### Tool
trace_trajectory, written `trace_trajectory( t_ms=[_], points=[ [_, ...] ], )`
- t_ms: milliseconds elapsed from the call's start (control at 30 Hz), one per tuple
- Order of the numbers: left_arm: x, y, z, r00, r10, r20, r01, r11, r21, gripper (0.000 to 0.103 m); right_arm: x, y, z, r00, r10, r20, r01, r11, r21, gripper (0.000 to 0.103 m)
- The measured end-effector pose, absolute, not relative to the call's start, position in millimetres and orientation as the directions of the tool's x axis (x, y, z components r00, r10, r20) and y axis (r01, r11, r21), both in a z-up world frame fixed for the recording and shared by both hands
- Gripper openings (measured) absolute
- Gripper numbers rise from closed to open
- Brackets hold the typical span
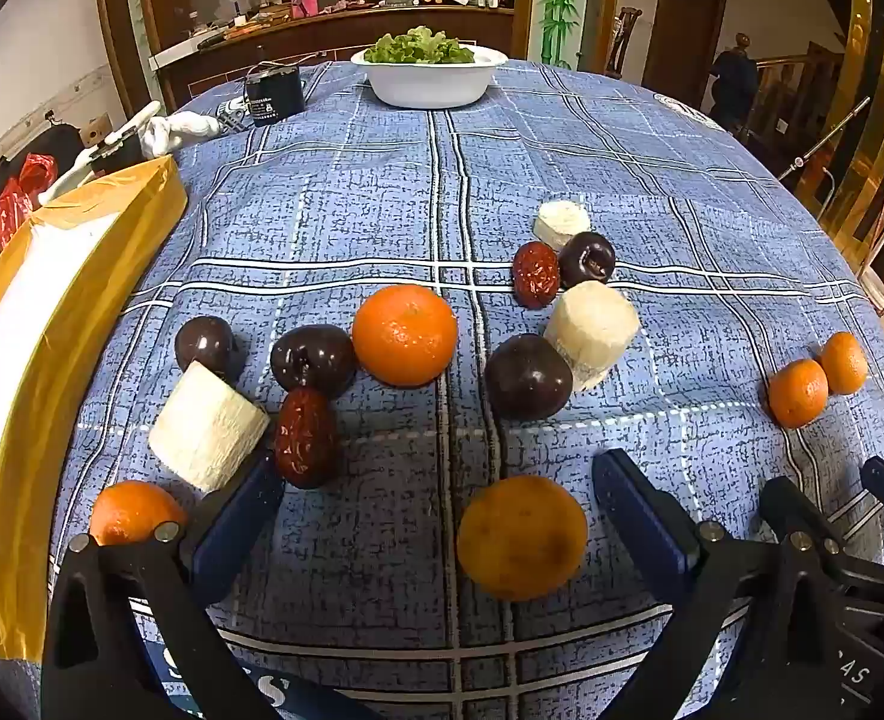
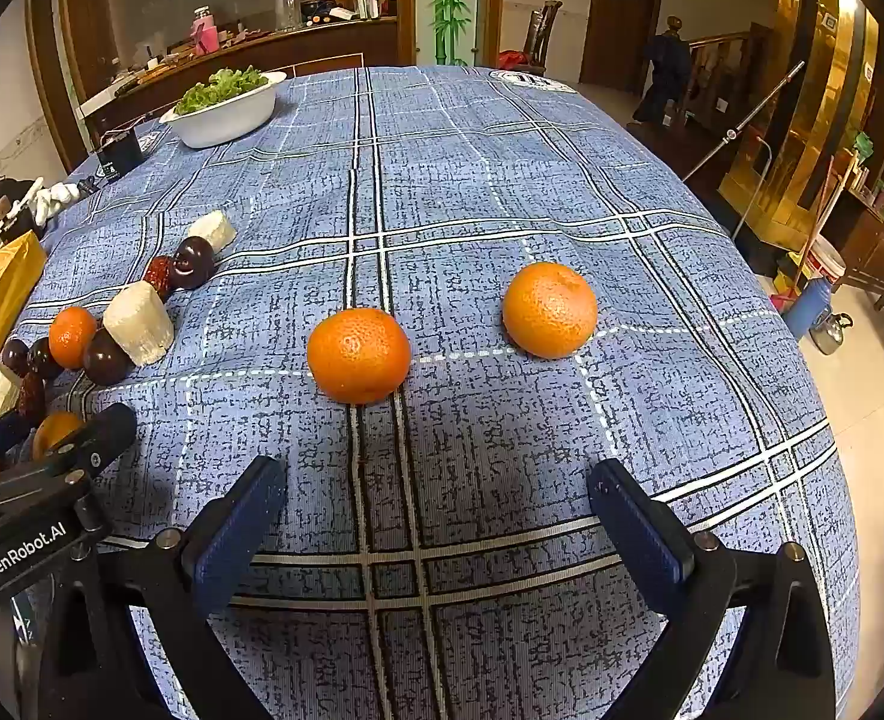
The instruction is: Organize fruits
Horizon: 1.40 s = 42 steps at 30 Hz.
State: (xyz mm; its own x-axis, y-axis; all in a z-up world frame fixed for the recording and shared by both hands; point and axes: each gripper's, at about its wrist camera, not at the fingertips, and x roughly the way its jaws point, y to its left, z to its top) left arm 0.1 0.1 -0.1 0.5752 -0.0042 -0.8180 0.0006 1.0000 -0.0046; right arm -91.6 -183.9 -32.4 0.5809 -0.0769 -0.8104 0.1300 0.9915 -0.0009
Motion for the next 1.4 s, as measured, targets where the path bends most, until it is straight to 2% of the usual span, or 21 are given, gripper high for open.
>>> trace_trajectory(
  t_ms=[1067,1400],
  points=[
    [-0.1,1.1,0.1,0.575,-0.003,-0.818,0.000,1.000,-0.004,0.102,-92.7,-183.2,-32.5,0.582,-0.075,-0.810,0.131,0.991,0.002,0.103],
    [8.2,5.3,0.1,0.488,-0.065,-0.871,0.119,0.993,-0.007,0.103,-88.4,-184.1,-31.9,0.535,-0.061,-0.843,0.132,0.991,0.012,0.103]
  ],
)
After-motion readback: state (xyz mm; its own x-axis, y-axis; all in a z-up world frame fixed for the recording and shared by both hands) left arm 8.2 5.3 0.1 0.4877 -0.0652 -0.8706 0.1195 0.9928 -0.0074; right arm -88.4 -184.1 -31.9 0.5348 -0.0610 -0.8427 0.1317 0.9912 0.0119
